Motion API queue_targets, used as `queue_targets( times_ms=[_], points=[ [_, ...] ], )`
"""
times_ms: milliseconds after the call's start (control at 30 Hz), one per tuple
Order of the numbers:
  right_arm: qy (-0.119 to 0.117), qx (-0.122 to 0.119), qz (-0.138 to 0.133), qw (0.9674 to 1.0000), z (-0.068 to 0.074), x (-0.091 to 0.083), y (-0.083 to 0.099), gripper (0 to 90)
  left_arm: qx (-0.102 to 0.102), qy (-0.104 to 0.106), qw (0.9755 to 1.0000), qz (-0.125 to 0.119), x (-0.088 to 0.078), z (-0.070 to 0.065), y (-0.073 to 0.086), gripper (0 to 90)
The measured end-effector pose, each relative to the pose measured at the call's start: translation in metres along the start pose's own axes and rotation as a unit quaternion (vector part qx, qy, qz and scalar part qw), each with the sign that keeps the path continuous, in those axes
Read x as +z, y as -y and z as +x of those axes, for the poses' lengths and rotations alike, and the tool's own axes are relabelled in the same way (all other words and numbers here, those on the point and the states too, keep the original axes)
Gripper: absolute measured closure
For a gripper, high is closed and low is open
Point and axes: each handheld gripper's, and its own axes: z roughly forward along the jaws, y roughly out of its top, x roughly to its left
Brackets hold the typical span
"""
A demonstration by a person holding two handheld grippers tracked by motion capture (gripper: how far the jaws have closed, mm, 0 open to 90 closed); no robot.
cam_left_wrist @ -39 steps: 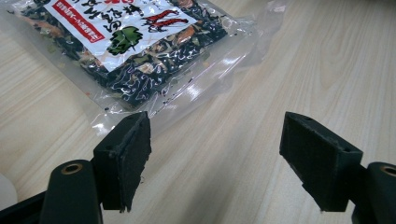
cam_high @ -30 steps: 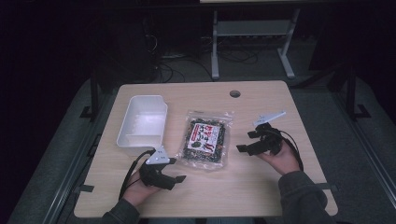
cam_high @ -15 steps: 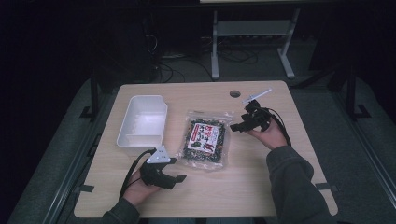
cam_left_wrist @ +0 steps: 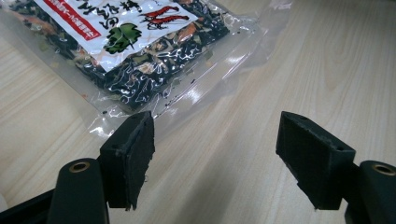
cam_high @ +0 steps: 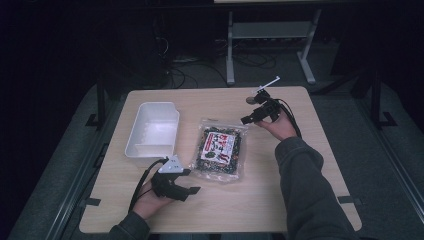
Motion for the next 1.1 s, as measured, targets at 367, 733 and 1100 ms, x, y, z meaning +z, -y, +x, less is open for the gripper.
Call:
queue_targets(
  times_ms=[367,733,1100],
  points=[
    [0.01,0.046,0.044,0.9979,-0.011,0.03,-0.004,26.6,-0.001,-0.003,1.0,0.003,0.002,0.001,0.0,24.9],
    [0.005,0.1,0.061,0.9931,-0.029,0.052,0.006,32.6,0.0,0.004,0.9999,0.01,0.006,0.003,-0.003,24.4],
    [-0.046,0.133,0.048,0.9888,-0.039,0.057,0.015,55.0,0.004,0.006,0.9999,0.011,0.007,0.002,-0.003,23.9]
  ],
)
